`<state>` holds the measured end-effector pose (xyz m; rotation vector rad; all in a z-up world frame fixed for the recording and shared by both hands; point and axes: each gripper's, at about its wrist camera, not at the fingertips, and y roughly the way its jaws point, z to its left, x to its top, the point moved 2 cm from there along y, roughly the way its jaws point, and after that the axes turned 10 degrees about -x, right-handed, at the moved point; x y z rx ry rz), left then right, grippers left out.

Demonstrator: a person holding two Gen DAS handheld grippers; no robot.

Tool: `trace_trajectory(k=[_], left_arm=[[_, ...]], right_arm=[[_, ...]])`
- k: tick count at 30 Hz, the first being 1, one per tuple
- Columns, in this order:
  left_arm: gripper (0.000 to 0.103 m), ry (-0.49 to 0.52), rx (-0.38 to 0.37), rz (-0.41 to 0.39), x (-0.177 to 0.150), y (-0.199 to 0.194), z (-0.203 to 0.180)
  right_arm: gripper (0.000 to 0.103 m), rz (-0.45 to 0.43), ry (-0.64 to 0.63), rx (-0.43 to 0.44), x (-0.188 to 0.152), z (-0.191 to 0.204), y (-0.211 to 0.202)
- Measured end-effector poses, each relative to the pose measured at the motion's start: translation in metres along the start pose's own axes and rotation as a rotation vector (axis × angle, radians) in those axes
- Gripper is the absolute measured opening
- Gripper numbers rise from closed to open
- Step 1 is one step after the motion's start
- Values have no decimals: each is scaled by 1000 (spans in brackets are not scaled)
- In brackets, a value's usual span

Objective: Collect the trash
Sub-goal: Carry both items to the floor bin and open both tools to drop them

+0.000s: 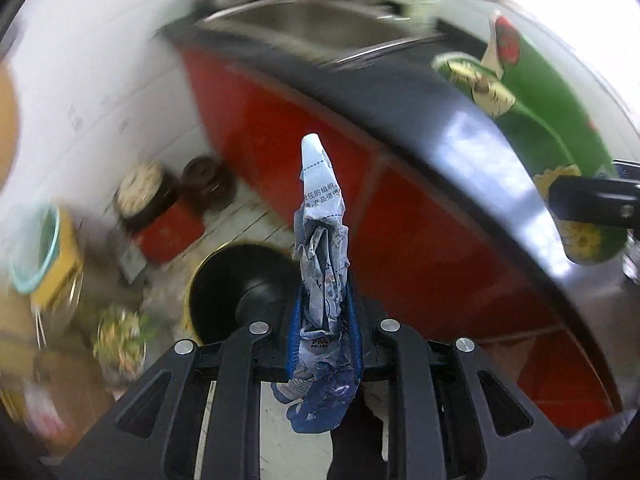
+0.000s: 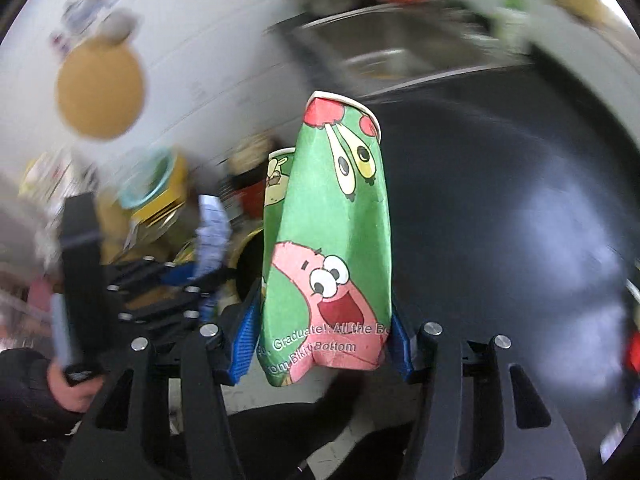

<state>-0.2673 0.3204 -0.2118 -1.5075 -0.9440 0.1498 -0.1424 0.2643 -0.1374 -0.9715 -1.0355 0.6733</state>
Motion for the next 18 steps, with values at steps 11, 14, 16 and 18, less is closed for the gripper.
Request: trace_trajectory(k=[11, 14, 16, 18], left_arm=[[19, -215, 12, 75, -56, 98, 118], [20, -261, -20, 88, -65, 112, 133], [20, -294, -40, 82, -69, 116, 139], [20, -307, -47, 80, -72, 118, 141]], right_arm=[[54, 235, -116, 43, 21, 78, 175], [54, 273, -105, 36, 23, 83, 198], [54, 289, -98, 35, 26, 88, 210], [55, 298, -101, 36, 26, 90, 218]])
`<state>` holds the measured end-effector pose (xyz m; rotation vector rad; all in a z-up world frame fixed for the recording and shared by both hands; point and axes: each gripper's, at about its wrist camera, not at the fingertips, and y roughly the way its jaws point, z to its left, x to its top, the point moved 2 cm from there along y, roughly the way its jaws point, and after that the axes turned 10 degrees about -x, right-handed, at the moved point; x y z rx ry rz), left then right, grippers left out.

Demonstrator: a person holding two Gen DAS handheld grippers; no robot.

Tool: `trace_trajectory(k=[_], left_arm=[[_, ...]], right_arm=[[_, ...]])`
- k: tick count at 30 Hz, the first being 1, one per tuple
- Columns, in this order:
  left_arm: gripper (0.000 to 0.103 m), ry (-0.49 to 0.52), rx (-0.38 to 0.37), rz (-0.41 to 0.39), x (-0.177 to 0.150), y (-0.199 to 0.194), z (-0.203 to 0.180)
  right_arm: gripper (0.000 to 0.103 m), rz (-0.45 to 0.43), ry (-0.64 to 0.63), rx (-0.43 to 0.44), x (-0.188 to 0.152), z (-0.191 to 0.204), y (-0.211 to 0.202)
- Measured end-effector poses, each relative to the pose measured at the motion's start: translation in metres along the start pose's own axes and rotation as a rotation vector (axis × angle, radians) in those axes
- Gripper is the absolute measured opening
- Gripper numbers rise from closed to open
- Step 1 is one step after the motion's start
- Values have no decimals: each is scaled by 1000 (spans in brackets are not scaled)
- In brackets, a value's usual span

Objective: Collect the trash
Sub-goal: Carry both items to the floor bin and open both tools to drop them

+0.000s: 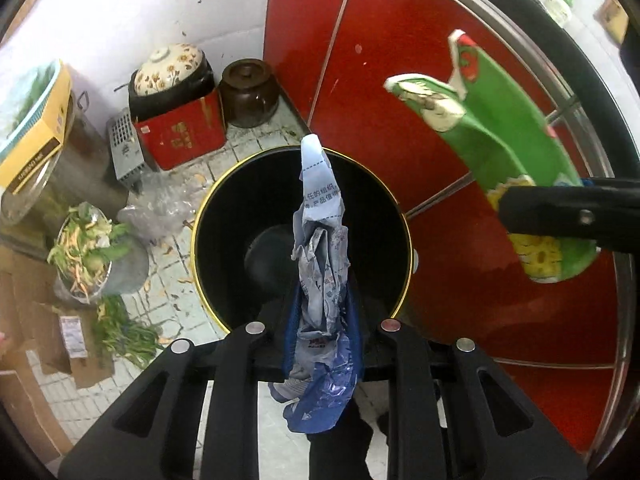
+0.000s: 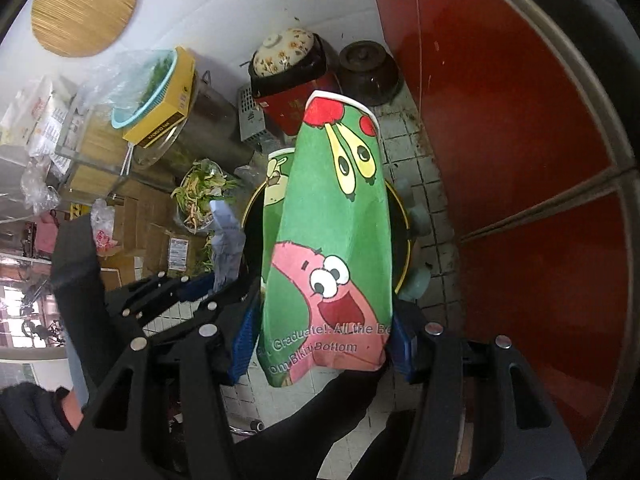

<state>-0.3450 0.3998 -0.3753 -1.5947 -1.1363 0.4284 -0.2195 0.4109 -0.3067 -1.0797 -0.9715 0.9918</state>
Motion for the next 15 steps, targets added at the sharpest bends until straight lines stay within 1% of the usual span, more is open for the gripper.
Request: trace_trajectory(k=[2, 3, 4, 5, 6, 7, 10, 12, 15], left_arm=[[21, -4, -8, -1, 0, 1, 2], [30, -7, -15, -2, 1, 2, 3], [47, -11, -22, 1, 2, 1, 4], [79, -15, -22, 5, 2, 2, 5], [91, -18, -8, 4, 2, 1, 6], [91, -10, 16, -26, 2, -5, 6], [91, -24, 9, -26, 1, -9, 9], [91, -29, 10, -30, 0, -13, 10], [91, -18, 24, -35, -4, -24, 5]], right_arm=[[55, -3, -7, -6, 6, 8, 7], [56, 0, -2, 1, 9, 9, 10], [59, 8, 4, 12, 13, 11, 19], [65, 18, 9, 18, 13, 11, 21], [79, 16, 13, 17, 13, 9, 20], [84, 4, 13, 20, 14, 9, 19], [85, -9, 15, 19, 15, 7, 13], [85, -2, 23, 18, 12, 4, 9], [85, -10, 25, 19, 5, 0, -8]])
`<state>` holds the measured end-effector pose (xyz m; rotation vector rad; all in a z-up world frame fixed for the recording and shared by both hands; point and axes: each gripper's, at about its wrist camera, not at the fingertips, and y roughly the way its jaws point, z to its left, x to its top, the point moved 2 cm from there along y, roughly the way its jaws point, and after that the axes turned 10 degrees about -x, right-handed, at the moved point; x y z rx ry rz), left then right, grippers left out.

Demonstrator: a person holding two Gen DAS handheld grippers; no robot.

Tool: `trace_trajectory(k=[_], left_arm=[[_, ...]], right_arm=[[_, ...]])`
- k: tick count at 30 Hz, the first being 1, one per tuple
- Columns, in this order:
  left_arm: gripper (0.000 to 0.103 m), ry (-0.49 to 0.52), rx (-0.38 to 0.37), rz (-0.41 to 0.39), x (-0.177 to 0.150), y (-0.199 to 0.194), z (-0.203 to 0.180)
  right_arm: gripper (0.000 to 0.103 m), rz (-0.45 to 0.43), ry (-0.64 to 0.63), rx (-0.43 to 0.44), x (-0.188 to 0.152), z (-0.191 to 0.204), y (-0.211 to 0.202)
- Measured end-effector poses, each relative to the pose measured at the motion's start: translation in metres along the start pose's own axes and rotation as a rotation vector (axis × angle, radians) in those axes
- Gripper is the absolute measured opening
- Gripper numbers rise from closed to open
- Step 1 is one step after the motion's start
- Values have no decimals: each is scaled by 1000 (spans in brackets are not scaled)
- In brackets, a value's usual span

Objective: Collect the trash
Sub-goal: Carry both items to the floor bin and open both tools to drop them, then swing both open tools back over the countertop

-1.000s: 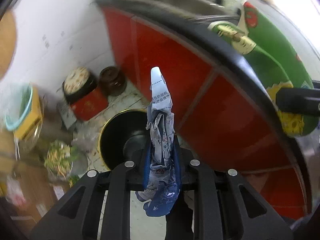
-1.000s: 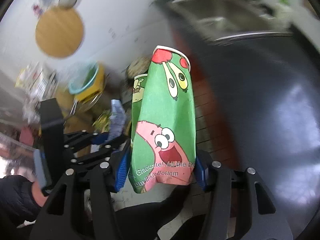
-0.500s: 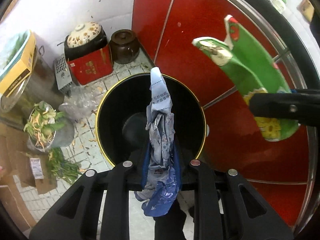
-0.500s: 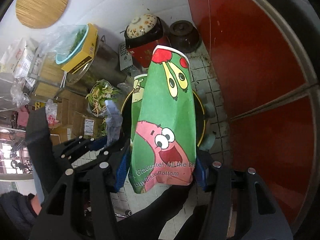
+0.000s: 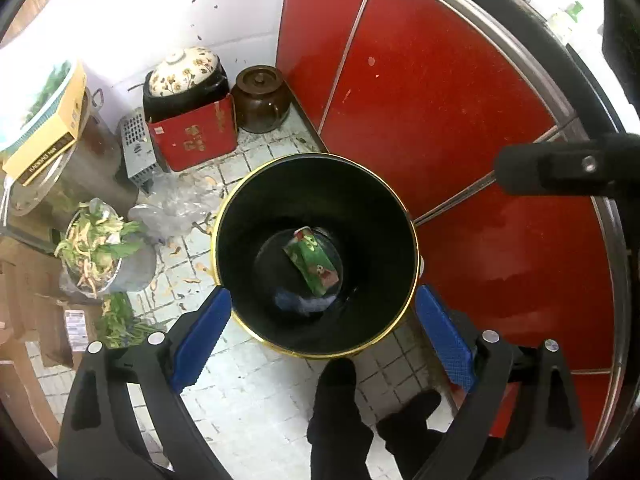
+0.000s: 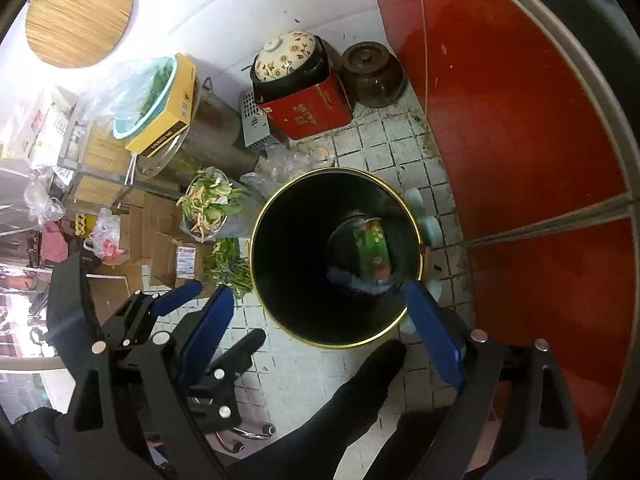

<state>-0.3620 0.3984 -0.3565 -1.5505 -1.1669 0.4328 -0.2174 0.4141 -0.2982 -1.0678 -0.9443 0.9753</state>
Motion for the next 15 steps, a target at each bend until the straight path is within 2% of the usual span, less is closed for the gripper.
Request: trace_trajectory(k=[6, 8, 11, 15], left_arm=[[91, 128, 30, -11, 3, -45, -39], [93, 181, 47, -18, 8, -63, -60], [97, 282, 50, -35, 20, -91, -108], [97, 421, -32, -76, 33, -120, -192]], right_arm=[[88, -79, 14, -9, -21, -9, -70], [89, -141, 40, -29, -36, -21, -111], [93, -238, 120, -79, -65, -49, -174], [94, -347, 235, -194, -118, -106, -245]])
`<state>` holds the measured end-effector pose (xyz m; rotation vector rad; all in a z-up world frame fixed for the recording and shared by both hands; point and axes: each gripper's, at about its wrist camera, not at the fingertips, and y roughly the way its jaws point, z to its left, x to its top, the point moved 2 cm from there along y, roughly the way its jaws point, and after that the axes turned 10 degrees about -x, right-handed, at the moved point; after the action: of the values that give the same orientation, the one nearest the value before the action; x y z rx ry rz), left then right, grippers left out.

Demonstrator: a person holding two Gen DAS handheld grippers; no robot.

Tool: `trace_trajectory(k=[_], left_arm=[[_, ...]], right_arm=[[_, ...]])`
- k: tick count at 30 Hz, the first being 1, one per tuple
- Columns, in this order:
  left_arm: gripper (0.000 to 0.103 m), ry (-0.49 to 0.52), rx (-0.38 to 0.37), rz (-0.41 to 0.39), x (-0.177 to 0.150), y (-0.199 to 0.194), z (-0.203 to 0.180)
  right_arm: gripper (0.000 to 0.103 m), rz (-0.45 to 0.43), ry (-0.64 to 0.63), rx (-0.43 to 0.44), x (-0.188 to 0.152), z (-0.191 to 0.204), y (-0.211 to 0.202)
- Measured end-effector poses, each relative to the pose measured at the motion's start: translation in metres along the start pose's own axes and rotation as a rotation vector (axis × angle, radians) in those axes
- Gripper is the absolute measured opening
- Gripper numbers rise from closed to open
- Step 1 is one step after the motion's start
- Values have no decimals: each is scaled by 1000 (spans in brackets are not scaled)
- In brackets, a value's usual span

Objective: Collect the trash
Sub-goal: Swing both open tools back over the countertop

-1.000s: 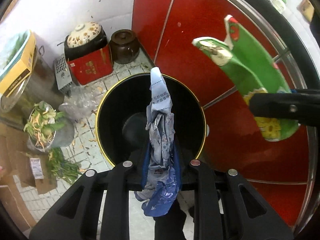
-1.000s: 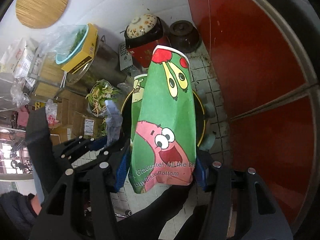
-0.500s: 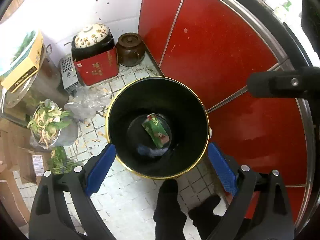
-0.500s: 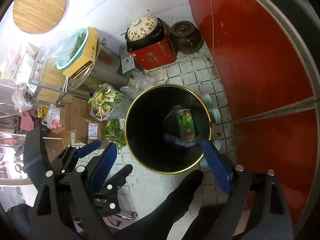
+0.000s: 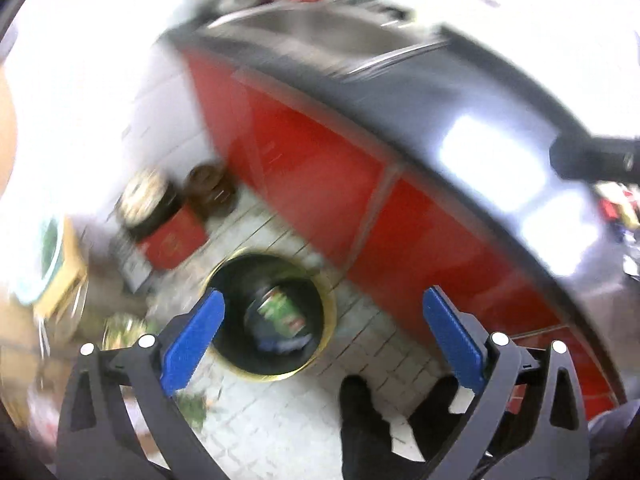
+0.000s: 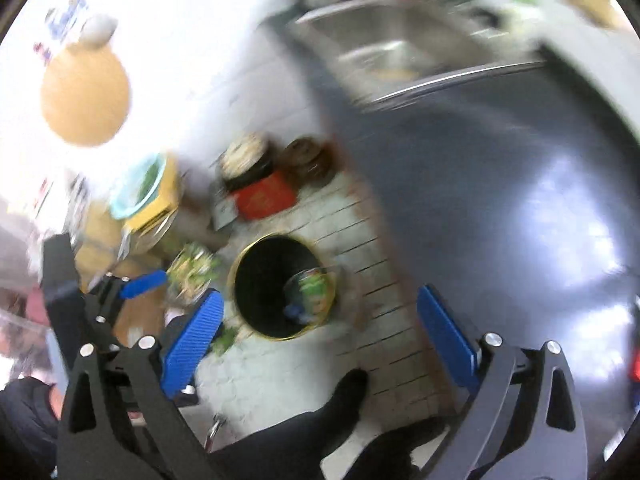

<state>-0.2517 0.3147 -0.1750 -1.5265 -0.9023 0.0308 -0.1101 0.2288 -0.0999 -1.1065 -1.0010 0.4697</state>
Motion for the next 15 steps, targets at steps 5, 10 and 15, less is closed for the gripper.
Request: trace_trajectory(k=[5, 10, 15], left_arm=[[97, 260, -189, -38, 53, -1, -129], [97, 538, -347, -46, 70, 6, -253], [97, 715, -467, -23, 56, 8, -354]], right_arm=[[94, -116, 247, -218, -44, -128, -83], [94, -153, 524, -400, -121, -238, -146], [94, -157, 740, -540, -215, -308, -193]])
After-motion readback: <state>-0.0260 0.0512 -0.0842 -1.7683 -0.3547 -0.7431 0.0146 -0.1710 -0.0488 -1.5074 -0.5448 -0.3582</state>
